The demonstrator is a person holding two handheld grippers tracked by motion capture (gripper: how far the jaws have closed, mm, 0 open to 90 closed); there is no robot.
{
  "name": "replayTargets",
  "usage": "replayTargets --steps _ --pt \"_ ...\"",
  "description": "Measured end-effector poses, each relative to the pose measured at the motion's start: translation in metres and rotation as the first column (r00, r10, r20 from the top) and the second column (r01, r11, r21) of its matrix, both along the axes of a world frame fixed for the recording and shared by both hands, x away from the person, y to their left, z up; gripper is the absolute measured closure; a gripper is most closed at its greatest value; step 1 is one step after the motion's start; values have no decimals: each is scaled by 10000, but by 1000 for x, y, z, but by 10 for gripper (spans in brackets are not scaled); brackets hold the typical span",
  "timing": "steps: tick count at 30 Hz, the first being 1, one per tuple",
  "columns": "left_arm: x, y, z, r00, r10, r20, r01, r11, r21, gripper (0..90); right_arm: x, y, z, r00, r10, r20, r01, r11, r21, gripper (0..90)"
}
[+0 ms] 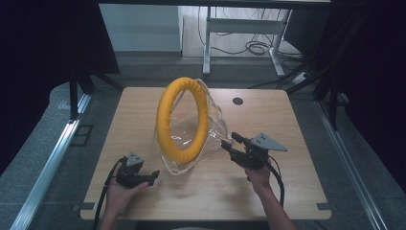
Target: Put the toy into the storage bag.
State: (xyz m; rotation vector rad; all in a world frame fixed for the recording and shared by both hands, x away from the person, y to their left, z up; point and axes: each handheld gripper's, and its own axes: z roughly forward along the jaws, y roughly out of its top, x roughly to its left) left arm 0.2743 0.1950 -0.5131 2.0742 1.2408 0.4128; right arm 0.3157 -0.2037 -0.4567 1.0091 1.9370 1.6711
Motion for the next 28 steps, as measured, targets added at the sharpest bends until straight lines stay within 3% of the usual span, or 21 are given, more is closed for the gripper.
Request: replayTargets --steps 12,28 --pt "0 -1 -1 10000 -4 -29 4 10000 34 247 -4 -36 -27 9965 -575 -603 563 9982 -209 447" --pt "0 -1 0 10000 -20 -4 20 10000 28 247 -7 -44 -37 9941 -680 -840 638 9966 -526 446"
